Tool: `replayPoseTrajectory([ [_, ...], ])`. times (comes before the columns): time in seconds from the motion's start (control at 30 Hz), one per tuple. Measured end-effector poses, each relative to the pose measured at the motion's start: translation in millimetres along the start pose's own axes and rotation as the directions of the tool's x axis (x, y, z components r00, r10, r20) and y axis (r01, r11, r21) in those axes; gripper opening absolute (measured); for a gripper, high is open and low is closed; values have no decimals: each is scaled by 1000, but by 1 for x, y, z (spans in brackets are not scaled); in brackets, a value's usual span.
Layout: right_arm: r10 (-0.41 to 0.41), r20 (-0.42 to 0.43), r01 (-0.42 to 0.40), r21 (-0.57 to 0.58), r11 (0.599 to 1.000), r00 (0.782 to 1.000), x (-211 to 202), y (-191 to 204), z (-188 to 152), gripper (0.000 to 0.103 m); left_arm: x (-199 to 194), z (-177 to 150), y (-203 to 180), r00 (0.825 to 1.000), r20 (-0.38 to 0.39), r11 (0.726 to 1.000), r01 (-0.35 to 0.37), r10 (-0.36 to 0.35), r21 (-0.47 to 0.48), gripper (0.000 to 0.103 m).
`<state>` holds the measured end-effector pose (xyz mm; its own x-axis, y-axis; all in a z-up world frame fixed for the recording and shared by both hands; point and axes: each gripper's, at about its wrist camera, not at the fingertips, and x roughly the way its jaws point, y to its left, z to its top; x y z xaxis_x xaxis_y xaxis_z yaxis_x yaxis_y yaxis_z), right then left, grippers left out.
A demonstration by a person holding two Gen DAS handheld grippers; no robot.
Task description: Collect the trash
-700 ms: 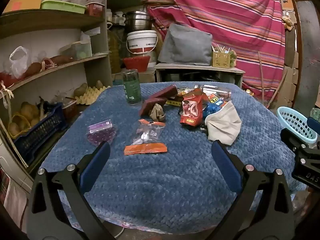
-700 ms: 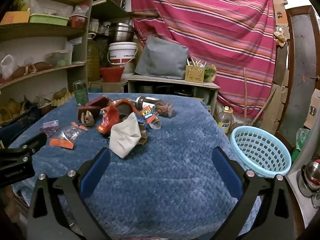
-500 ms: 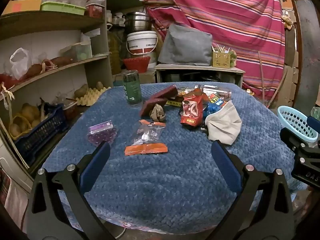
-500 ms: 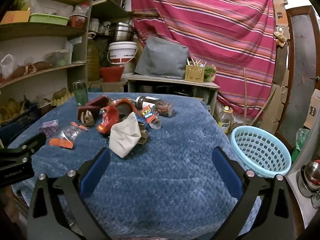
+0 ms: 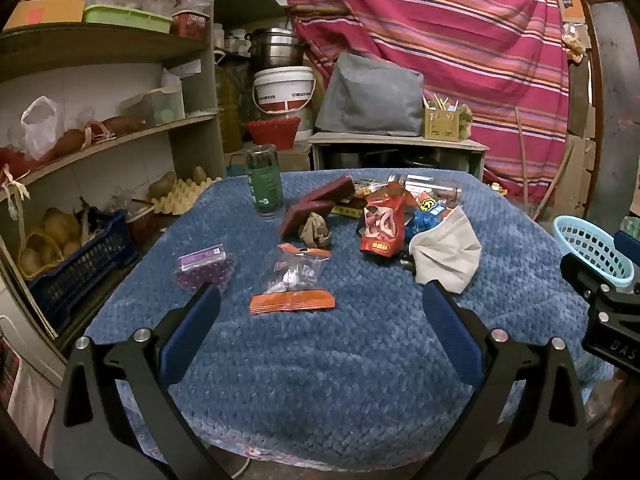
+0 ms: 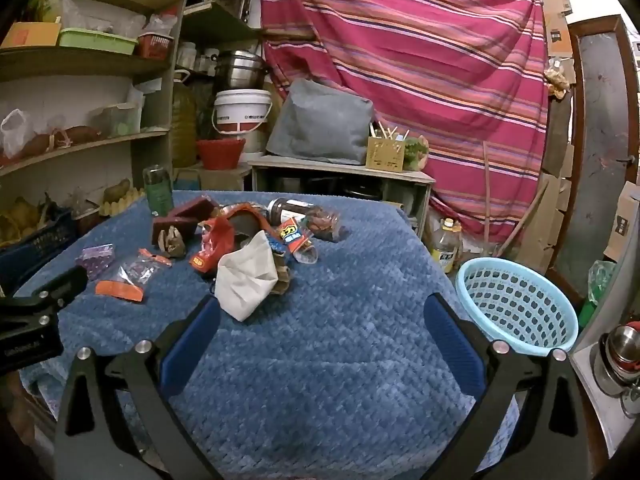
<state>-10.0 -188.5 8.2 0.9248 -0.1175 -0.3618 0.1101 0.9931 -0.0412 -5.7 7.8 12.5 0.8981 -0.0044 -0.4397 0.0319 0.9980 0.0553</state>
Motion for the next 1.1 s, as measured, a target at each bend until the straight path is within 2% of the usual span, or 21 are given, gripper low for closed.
replayPoseTrajectory([
  [1.1,-2,7,2,-1,1000,1000,0,-2,0,99,1,-3,-6,1000,20,1000,2,-2,-4,98],
])
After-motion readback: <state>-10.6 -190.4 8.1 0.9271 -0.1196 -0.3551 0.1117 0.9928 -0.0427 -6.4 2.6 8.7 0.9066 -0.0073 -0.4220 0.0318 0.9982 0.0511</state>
